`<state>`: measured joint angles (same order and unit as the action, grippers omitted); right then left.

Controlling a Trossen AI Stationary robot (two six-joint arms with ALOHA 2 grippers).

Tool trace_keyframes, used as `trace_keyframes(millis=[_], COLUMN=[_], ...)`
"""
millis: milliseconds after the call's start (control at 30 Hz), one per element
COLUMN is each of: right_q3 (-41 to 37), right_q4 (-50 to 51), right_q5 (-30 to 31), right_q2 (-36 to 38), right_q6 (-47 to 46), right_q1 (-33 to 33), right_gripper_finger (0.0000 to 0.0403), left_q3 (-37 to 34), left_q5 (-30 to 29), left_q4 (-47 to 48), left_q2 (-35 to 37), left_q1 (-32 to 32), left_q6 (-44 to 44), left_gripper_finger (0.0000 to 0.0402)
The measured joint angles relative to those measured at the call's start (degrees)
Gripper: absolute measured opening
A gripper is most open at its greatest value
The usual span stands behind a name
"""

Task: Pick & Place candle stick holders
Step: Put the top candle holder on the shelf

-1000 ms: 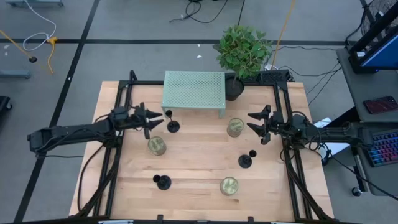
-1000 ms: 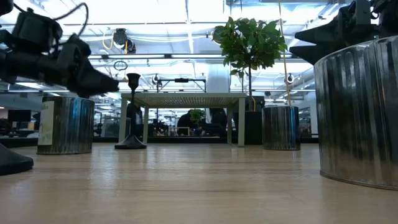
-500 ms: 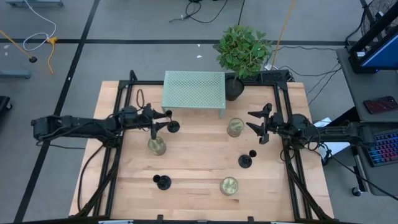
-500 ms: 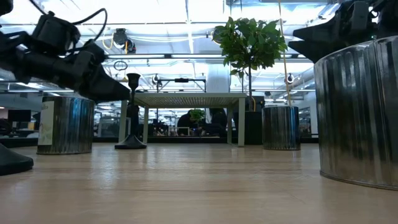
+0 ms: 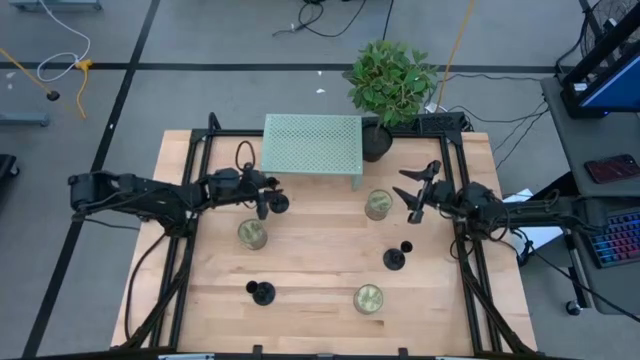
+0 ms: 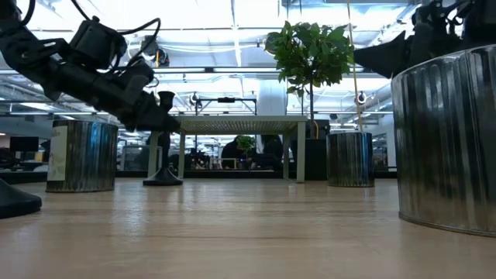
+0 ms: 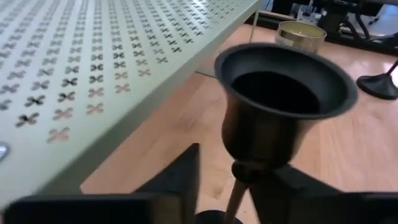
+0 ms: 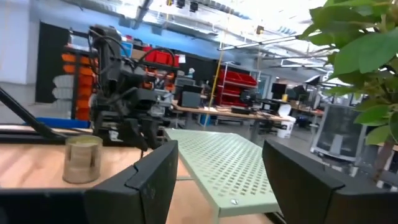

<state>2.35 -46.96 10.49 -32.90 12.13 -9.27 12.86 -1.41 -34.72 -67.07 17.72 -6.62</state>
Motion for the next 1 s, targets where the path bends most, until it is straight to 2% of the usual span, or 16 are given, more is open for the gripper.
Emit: trace_keyframes(millis=[133, 167, 333, 467, 533, 633, 767, 1000], right_q3=[0.0, 0.0, 0.0, 0.0, 0.0, 0.0, 0.0, 0.0], right_q4=[0.0, 0.0, 0.1, 0.1, 0.1, 0.2, 0.1, -0.1], right_q5=[0.0, 0.0, -0.1, -0.1, -0.1, -0.3, -1.8, -3.2], right_q2=[-1.2, -1.5, -3.6, -5.3, -6.1, -7.4, -9.1, -10.9], right_q6=[-1.2, -2.2, -7.9, -12.1, -14.0, -16.5, -19.0, -21.8], right_q1=[-0.6, -0.6, -0.6, -0.5, -0.5, -0.4, -0.4, -0.4], right_gripper_finger=[0.0228, 0.0228, 0.0227, 0.0223, 0.0222, 0.0222, 0.0222, 0.0222], left_q3=[0.0, 0.0, 0.1, 3.5, 6.5, 12.7, 22.1, 35.9], left_q5=[0.0, 0.0, -0.2, -0.4, -1.7, -2.4, -2.6, -2.2], left_q4=[0.5, 0.3, -3.9, -3.8, -1.8, 6.6, 15.8, 28.2], left_q2=[0.0, 0.0, 0.0, 0.9, 1.7, 3.6, 6.0, 5.7], left_q1=[-0.9, -1.3, -5.6, -10.6, -13.0, -15.0, -14.5, -7.0], left_q6=[-2.6, -3.5, -6.0, -4.8, -1.8, 2.8, 2.9, 14.9], left_gripper_finger=[0.0024, 0.0015, 0.0013, 0.0012, 0.0012, 0.0011, 0.0011, 0.0011])
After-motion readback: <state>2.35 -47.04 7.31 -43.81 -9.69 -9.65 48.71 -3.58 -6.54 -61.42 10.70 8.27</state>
